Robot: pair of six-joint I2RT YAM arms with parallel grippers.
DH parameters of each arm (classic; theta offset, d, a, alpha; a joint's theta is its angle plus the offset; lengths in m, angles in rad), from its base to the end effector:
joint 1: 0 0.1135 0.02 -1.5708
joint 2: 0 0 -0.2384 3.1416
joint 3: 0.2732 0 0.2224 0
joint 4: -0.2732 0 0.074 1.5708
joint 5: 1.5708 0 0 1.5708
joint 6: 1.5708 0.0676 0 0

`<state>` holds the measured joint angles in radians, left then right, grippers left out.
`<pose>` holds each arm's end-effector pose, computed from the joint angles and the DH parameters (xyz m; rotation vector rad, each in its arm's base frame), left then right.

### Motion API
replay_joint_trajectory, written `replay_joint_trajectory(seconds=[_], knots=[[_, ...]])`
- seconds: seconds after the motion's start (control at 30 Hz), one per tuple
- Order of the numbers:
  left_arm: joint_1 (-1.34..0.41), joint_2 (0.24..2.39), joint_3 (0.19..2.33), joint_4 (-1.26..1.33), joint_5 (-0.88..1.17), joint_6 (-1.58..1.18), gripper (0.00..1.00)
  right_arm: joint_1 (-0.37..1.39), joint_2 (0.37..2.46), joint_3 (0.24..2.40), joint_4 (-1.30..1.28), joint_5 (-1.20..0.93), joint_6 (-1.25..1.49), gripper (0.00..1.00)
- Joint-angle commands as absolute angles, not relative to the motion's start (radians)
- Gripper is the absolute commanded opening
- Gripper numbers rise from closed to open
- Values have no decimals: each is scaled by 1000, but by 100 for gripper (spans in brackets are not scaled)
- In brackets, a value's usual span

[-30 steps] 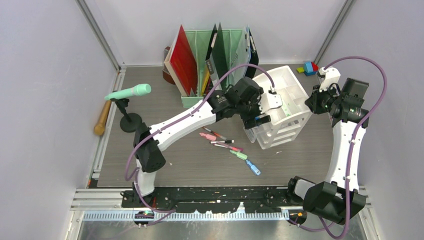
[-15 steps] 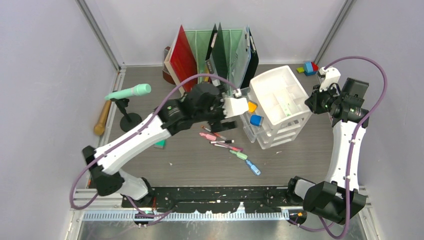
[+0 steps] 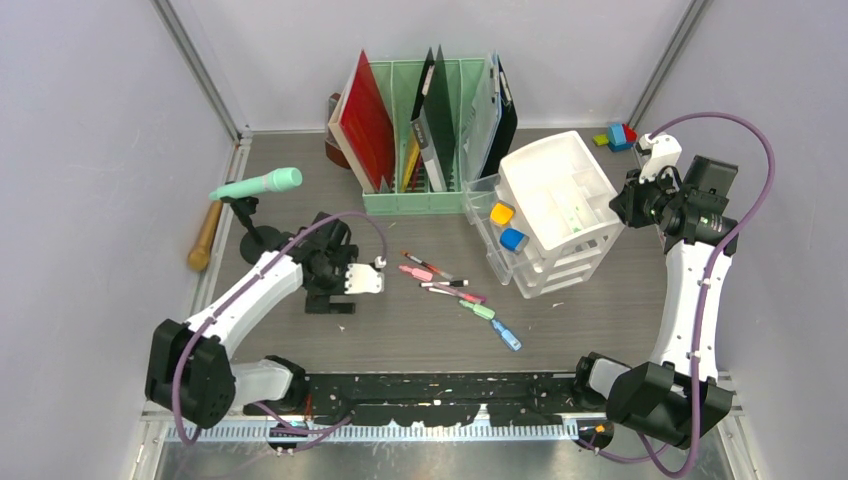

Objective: Organize the desk
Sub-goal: Place the stationery in the drawer, then pick up the stationery from the center of the board.

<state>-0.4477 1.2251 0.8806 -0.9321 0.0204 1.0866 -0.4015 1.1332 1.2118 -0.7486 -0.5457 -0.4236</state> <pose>0.1816 -0.0887 0.1864 1.9841 2.0516 0.1052 0.2264 -0.0580 0.3242 -0.3094 2.1106 0.1321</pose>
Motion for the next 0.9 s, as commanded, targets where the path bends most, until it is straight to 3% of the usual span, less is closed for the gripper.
replay_joint_trajectory(seconds=[0.0, 0.43, 0.6, 0.73, 0.87], knots=[[-328, 1279, 871, -885, 68, 1312, 100, -388, 1187, 1144, -805, -585, -409, 15], [-264, 1479, 864, -720, 57, 1387, 99, -389, 1199, 1120, -796, -586, -424, 15], [-264, 1534, 870, -730, 63, 1383, 94, -388, 1208, 1120, -795, -585, -427, 15], [-264, 1554, 858, -741, 44, 1365, 82, -388, 1210, 1119, -793, -583, -428, 15], [-276, 1524, 889, -788, 77, 1287, 56, -389, 1211, 1117, -789, -583, -428, 15]])
